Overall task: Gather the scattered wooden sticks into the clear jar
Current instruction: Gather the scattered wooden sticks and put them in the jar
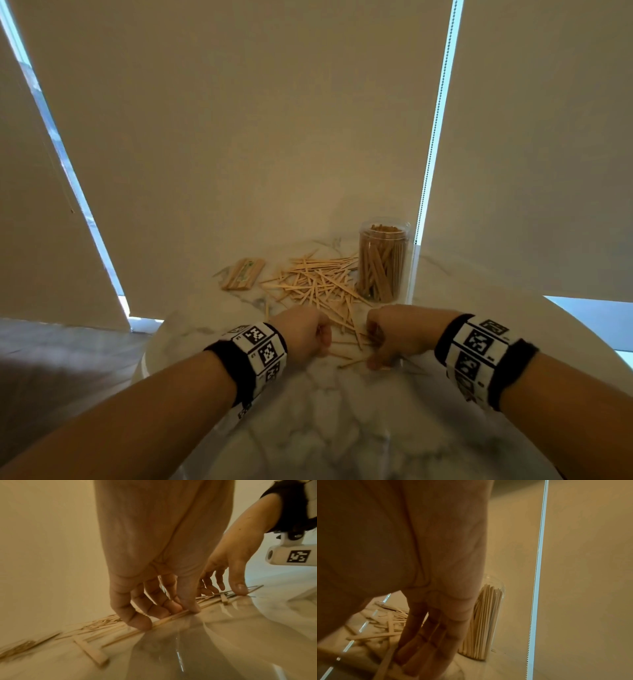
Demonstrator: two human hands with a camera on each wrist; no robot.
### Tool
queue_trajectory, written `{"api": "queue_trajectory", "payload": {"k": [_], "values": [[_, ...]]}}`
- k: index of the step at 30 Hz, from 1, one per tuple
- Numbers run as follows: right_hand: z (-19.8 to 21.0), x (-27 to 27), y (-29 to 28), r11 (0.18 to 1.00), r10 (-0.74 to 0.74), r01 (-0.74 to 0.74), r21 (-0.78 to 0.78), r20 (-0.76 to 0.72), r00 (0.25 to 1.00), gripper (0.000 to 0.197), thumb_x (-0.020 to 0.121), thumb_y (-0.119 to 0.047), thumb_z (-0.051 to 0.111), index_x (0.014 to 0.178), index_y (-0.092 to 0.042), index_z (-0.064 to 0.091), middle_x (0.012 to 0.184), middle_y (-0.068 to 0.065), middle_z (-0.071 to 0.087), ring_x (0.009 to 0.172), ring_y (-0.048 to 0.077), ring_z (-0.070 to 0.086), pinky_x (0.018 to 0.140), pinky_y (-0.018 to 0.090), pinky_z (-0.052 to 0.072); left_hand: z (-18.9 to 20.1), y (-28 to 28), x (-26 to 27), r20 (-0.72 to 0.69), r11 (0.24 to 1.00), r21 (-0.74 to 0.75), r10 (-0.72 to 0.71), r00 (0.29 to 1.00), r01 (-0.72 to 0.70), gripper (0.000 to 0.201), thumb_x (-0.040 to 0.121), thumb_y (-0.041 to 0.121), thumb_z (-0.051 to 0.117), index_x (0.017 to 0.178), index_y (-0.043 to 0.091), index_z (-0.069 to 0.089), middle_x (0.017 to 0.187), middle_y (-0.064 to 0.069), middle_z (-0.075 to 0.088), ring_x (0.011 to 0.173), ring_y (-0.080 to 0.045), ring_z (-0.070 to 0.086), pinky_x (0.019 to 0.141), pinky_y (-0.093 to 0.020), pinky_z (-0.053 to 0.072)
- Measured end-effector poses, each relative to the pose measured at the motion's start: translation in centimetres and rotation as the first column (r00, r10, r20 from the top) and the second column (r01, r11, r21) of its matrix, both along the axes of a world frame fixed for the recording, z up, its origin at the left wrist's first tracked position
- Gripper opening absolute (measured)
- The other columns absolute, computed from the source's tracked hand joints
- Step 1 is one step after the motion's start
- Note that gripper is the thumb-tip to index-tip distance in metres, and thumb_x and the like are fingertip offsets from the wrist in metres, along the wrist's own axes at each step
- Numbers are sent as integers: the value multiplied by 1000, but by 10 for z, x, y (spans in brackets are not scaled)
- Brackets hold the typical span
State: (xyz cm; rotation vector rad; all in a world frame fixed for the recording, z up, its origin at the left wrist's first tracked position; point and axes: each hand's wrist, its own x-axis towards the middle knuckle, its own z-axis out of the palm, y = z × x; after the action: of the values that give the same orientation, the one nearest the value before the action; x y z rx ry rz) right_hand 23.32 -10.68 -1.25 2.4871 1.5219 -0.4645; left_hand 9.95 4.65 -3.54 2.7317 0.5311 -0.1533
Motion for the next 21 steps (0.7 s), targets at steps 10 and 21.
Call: {"api": "queue_trajectory", "payload": {"k": [10,21], "values": [[-7,-16,-9,999,8,-11,45,45,999,28,91,-30,61,110,-10,67,105,9,67,84,20,57,69,25,43,1,-16,-4,-79,993,118,15,997,-6,16,90,17,64,106,16,69,107,-2,69,95,-20,63,76,-27,49],[-6,-18,-26,994,54,-61,86,79,995,21,93,-20,56,110,-12,66,97,6,62,82,19,54,64,22,38,14,-21,-9,-163,981,146,-103,981,127,29,88,24,72,115,14,70,106,-4,68,89,-19,58,75,-29,47]]}}
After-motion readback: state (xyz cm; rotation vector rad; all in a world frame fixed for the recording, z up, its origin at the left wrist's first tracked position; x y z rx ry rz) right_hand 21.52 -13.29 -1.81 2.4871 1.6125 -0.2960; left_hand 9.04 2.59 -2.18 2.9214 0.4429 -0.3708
